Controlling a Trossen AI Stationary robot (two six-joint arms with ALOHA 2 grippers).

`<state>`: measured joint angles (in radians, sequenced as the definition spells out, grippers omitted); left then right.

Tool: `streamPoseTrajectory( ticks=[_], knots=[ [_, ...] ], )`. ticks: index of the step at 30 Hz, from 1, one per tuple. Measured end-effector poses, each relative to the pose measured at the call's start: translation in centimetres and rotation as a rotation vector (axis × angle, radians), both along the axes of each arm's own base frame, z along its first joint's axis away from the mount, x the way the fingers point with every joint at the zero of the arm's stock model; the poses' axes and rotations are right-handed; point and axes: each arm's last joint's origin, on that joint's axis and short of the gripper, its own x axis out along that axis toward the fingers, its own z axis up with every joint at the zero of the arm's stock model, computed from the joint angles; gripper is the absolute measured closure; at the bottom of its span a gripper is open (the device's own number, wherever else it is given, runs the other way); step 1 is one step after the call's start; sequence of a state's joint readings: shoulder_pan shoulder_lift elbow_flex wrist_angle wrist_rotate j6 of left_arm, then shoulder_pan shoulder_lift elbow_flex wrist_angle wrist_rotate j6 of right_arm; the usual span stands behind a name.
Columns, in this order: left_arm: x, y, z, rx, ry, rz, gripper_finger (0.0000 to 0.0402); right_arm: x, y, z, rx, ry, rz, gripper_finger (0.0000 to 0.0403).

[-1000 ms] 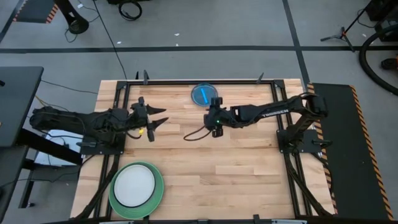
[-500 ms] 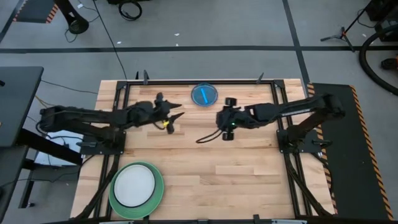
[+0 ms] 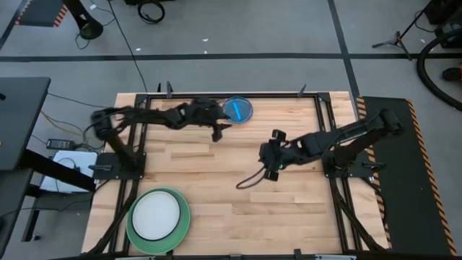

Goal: Stack plastic plates
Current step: Stack the top stacked plates on top of the white plate

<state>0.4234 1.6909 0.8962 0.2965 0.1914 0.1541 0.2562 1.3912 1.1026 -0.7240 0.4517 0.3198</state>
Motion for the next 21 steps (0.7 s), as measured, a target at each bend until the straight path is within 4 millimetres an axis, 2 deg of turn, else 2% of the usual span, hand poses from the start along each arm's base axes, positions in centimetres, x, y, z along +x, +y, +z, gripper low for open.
streamPoseTrajectory(
  ticks=[5, 7, 9, 12, 21],
  knots=[
    [3.5, 1.3, -2.9, 0.003, 0.169, -0.057, 0.0221, -0.1, 1.8, -1.7, 0.040, -0.014, 0.009, 0.0195],
    [4.2, 1.6, -3.9, -0.008, 0.228, -0.059, 0.0221, -0.2, 2.5, -2.3, 0.056, -0.023, 0.015, 0.0195],
    [5.3, 2.1, -4.2, 0.013, 0.216, -0.046, 0.0221, -0.4, 3.0, -2.8, 0.063, -0.018, 0.020, 0.0195],
    [5.8, 2.5, -4.4, 0.041, 0.249, -0.037, 0.0223, -0.6, 3.6, -3.4, 0.075, -0.017, 0.021, 0.0195],
    [5.6, 2.0, -4.7, 0.110, 0.315, -0.095, 0.0245, -1.6, 4.9, -5.1, 0.162, 0.015, -0.011, 0.0195]
  ],
)
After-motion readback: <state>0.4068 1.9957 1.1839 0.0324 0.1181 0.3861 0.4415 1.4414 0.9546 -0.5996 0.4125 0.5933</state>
